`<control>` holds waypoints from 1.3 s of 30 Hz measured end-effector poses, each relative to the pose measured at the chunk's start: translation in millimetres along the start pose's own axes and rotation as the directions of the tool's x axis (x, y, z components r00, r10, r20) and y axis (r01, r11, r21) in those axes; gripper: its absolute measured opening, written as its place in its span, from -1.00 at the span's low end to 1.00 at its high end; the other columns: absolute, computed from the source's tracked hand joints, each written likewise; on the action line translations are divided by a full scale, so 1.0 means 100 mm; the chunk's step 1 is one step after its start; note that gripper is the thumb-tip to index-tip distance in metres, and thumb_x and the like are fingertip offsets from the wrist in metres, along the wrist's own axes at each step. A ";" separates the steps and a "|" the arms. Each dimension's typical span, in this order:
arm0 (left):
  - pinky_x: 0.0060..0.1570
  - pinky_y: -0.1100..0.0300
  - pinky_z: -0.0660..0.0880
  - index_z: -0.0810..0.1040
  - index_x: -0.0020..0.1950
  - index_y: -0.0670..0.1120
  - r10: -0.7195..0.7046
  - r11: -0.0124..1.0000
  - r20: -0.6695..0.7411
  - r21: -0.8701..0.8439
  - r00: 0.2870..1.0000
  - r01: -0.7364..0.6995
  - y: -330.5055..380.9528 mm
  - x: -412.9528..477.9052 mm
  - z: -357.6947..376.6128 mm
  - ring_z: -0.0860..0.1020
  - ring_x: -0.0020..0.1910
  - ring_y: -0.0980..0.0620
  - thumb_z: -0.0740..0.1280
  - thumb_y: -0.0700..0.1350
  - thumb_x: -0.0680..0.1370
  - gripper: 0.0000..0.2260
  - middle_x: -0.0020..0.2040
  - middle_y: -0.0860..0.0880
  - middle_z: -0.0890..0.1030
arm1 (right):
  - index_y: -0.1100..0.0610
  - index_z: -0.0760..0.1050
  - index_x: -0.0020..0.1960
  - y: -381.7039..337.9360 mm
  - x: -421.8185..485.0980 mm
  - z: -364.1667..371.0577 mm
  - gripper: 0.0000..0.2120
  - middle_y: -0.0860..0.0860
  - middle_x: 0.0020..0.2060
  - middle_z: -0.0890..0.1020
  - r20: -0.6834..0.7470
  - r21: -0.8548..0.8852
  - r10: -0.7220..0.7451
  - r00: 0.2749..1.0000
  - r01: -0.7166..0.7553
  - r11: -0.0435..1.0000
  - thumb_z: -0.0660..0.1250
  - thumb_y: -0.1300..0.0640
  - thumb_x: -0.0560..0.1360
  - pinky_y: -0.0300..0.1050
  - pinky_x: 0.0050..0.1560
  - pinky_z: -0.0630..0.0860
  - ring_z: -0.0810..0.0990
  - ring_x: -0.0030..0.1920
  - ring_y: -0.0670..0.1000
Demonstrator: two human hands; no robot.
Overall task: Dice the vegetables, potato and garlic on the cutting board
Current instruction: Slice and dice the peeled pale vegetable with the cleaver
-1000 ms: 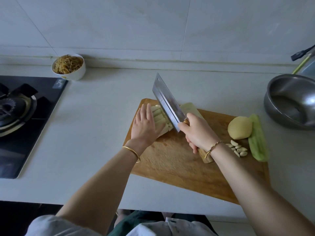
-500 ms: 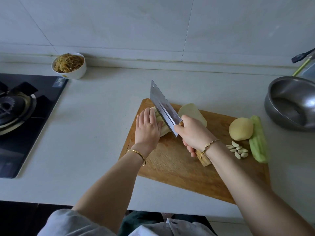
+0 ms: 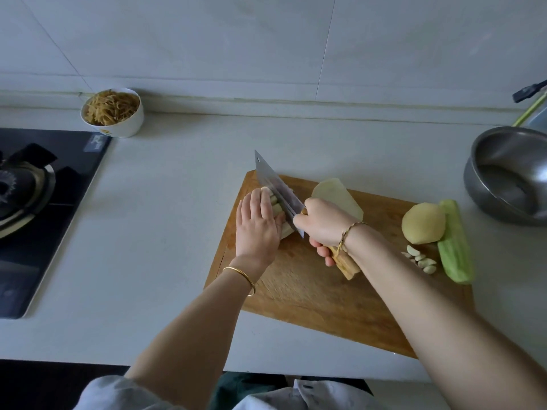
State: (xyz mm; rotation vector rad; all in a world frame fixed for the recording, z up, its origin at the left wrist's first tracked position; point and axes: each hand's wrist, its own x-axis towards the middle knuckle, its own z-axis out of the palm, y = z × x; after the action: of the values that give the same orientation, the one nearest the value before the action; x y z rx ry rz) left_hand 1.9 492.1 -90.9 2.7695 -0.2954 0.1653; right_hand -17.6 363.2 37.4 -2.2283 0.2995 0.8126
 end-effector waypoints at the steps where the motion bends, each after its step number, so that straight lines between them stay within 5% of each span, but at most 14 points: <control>1: 0.30 -0.16 0.36 0.33 0.36 -0.26 -0.001 1.000 0.000 -0.004 1.000 0.001 0.00 0.00 0.00 0.44 0.28 -0.29 0.07 0.04 0.58 -0.52 0.29 -0.26 0.46 | 0.14 0.24 0.16 0.03 0.02 0.01 -0.84 0.10 -0.38 0.41 0.007 0.005 0.005 1.000 -0.005 1.000 0.05 0.14 0.60 -0.17 -0.56 0.46 0.39 -0.55 0.01; 15: 0.34 -0.15 0.33 0.31 0.38 -0.24 -0.011 1.000 -0.009 -0.009 1.000 0.011 -0.02 0.00 -0.01 0.41 0.31 -0.28 0.06 0.06 0.59 -0.52 0.31 -0.26 0.44 | 0.19 0.32 0.05 0.35 0.19 0.30 -0.85 0.12 -0.41 0.45 -0.121 0.066 -0.047 0.992 0.055 0.996 0.08 0.11 0.60 -0.19 -0.62 0.41 0.38 -0.67 0.00; 23: 0.48 -0.03 0.09 0.11 0.54 -0.09 -0.097 0.986 0.079 -0.129 0.992 0.106 -0.04 0.03 -0.19 0.03 0.52 -0.10 0.09 0.09 0.63 -0.48 0.54 -0.10 0.12 | 0.11 0.28 -0.11 0.28 -0.10 0.08 -0.86 0.10 -0.44 0.45 -0.239 0.062 -0.144 0.960 0.163 0.985 0.08 0.10 0.61 -0.20 -0.62 0.39 0.36 -0.69 -0.03; 28: 0.48 0.04 0.11 0.09 0.54 -0.13 -0.148 0.966 0.063 -0.203 0.987 0.158 0.00 -0.04 -0.17 0.10 0.51 -0.07 0.09 -0.01 0.65 -0.51 0.53 -0.10 0.16 | 0.15 0.30 -0.03 0.25 -0.20 0.09 -0.87 0.11 -0.43 0.46 -0.230 0.049 -0.129 0.965 0.144 0.988 0.08 0.10 0.61 -0.22 -0.62 0.38 0.38 -0.68 -0.03; 32: 0.45 0.05 0.14 0.15 0.51 -0.15 -0.148 0.964 0.042 -0.216 0.988 0.154 0.01 -0.04 -0.11 0.17 0.47 -0.09 0.10 -0.03 0.65 -0.55 0.50 -0.11 0.20 | 0.09 0.25 -0.18 0.26 -0.22 0.13 -0.82 0.11 -0.41 0.45 -0.208 0.072 -0.105 0.972 0.123 0.990 0.08 0.11 0.61 -0.27 -0.63 0.33 0.35 -0.70 -0.05; 39: 0.43 0.04 0.17 0.22 0.48 -0.18 -0.149 0.970 -0.016 -0.197 0.989 0.143 0.01 -0.06 -0.05 0.23 0.44 -0.13 0.12 -0.05 0.65 -0.57 0.46 -0.15 0.28 | 0.11 0.27 0.19 0.22 -0.23 0.15 -0.83 0.12 -0.39 0.48 -0.172 0.070 -0.098 0.980 0.111 0.991 0.07 0.10 0.62 -0.23 -0.62 0.40 0.38 -0.68 -0.08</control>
State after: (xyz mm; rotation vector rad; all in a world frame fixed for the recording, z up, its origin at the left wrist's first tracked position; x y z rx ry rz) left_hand -4.9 494.0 -86.5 2.5789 -0.0925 0.1337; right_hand -51.9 357.9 31.9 -2.2214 0.2869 0.5481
